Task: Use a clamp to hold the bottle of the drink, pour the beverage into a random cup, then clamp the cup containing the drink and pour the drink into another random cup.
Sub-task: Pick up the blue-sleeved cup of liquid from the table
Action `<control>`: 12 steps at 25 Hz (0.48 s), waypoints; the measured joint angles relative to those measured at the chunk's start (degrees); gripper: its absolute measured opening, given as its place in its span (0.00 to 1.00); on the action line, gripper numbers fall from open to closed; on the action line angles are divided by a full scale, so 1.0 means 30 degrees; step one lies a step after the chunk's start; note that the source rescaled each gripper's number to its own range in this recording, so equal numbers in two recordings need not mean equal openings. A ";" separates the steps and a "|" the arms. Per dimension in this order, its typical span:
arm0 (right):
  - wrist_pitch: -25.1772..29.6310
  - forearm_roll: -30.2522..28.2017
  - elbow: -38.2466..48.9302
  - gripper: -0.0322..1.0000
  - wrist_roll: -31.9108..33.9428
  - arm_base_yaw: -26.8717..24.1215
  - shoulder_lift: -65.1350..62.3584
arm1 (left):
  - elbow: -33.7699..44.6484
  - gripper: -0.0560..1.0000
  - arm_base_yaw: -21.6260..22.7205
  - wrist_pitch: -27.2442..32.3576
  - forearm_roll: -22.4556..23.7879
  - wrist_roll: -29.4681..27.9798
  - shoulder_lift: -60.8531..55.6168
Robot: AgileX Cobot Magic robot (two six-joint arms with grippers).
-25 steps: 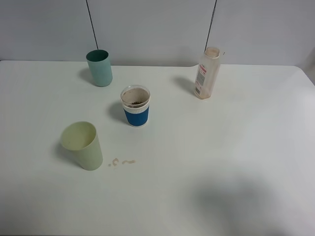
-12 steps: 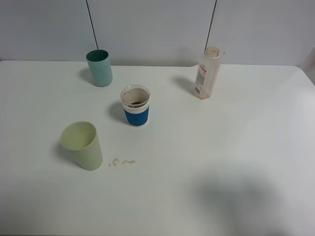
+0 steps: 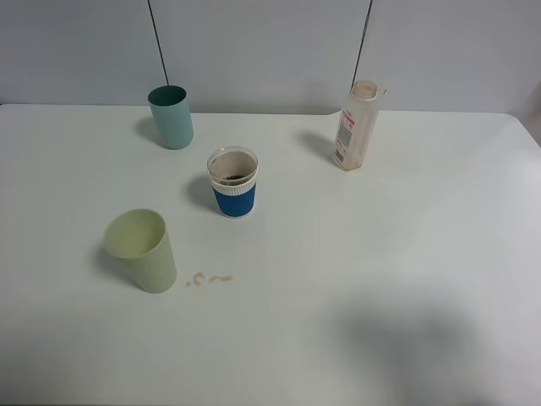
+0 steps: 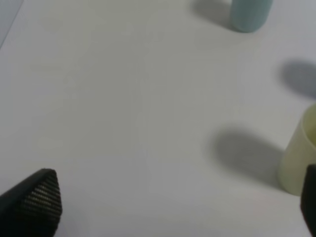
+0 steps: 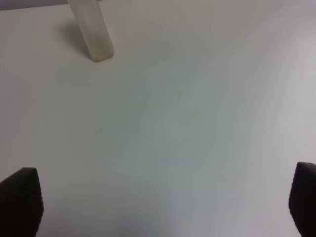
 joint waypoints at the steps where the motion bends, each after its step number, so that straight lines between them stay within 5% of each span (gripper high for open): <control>1: 0.0000 0.0000 0.0000 1.00 0.0000 -0.0214 0.0000 | 0.0000 0.93 0.0000 0.0000 0.0000 0.0000 0.0000; 12: 0.0000 0.0000 0.0000 1.00 0.0000 -0.3861 0.0000 | 0.0000 0.93 0.0000 0.0000 0.0000 0.0000 0.0000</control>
